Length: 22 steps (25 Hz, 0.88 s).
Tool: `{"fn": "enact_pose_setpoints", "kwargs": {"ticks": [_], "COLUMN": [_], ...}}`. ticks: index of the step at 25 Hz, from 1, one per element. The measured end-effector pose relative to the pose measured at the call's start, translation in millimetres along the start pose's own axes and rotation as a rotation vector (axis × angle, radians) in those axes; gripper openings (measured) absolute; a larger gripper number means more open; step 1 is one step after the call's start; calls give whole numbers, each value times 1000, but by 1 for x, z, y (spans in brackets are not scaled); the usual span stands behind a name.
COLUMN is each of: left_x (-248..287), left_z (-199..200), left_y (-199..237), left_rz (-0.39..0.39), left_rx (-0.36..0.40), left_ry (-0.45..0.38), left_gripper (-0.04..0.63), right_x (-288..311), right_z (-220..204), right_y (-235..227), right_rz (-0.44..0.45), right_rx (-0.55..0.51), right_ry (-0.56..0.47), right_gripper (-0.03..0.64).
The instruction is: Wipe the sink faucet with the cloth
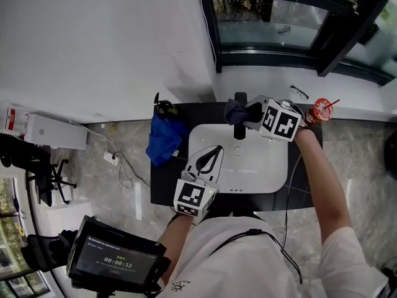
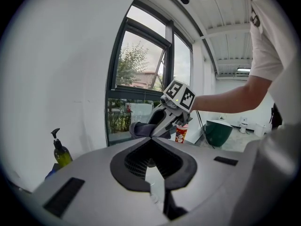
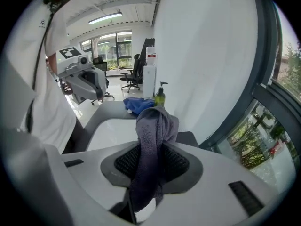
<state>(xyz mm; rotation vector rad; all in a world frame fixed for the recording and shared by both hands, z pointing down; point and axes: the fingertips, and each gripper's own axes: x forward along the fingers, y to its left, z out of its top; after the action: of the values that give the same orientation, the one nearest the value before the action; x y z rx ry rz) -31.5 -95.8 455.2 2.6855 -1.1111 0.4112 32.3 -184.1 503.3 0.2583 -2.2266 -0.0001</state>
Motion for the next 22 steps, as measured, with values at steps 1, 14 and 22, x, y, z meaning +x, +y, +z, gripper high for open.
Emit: {"fn": "enact_pose_setpoints", "kwargs": {"ticks": [1, 14, 22], "left_x": [0, 0, -5], "left_z": [0, 0, -5], "left_y": [0, -3, 4], "left_rz": [-2, -17, 10], "left_rx": [0, 3, -3], "left_ry": [-1, -10, -9], "left_gripper": [-6, -6, -6], "right_x": [-1, -35, -18], "right_z": [0, 2, -4], "right_y": [8, -85, -101], "right_rz": [32, -294, -318], "right_rx": [-2, 136, 148], "right_ry": [-4, -134, -84], "right_gripper": [121, 121, 121]}}
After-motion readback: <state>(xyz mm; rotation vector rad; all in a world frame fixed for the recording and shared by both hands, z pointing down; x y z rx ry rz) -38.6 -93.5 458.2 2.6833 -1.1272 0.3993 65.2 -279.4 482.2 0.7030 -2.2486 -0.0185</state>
